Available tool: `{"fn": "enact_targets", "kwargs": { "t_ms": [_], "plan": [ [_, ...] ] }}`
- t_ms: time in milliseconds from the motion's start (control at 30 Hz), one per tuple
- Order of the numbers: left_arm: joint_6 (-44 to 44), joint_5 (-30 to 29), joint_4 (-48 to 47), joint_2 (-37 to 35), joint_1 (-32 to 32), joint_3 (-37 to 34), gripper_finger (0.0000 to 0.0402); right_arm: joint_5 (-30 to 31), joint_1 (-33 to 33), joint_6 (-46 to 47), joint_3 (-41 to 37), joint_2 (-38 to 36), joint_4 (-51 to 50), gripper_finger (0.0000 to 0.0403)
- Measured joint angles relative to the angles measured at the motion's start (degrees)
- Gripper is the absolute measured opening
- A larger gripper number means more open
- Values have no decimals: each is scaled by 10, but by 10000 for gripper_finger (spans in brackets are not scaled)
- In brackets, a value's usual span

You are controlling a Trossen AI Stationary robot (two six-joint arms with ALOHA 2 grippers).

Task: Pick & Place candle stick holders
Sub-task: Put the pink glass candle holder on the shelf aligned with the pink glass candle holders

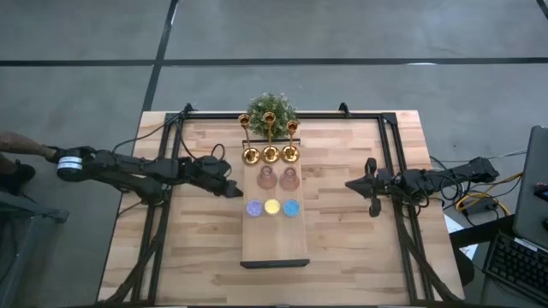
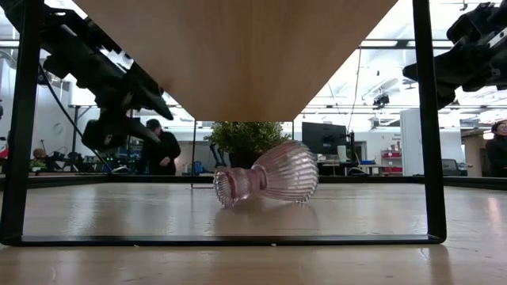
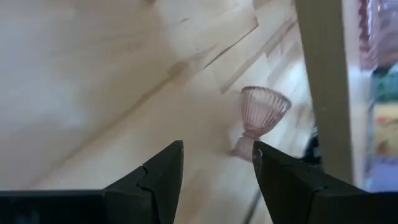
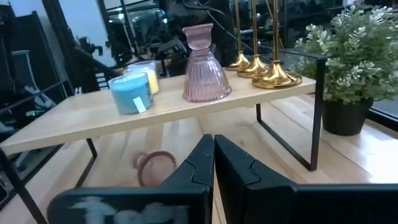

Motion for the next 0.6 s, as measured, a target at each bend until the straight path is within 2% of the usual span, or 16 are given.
{"fn": "enact_targets", "kwargs": {
  "t_ms": [167, 233, 333, 467, 600],
  "plan": [
    [-106, -2, 21, 0, -11, 3, 194, 5, 0, -3, 0, 0, 2, 9],
    [-130, -4, 20, 0, -16, 8, 194, 31, 0, -3, 0, 1, 9, 8],
    [-149, -23, 14, 0, -26, 15, 194, 34, 0, 121, 0, 1, 31, 8],
    [-157, -59, 15, 0, -33, 18, 194, 33, 0, 344, 0, 0, 42, 9],
    [-168, -77, 17, 0, -37, 18, 194, 32, 0, 429, 0, 11, 3, 8]
  ]
}}
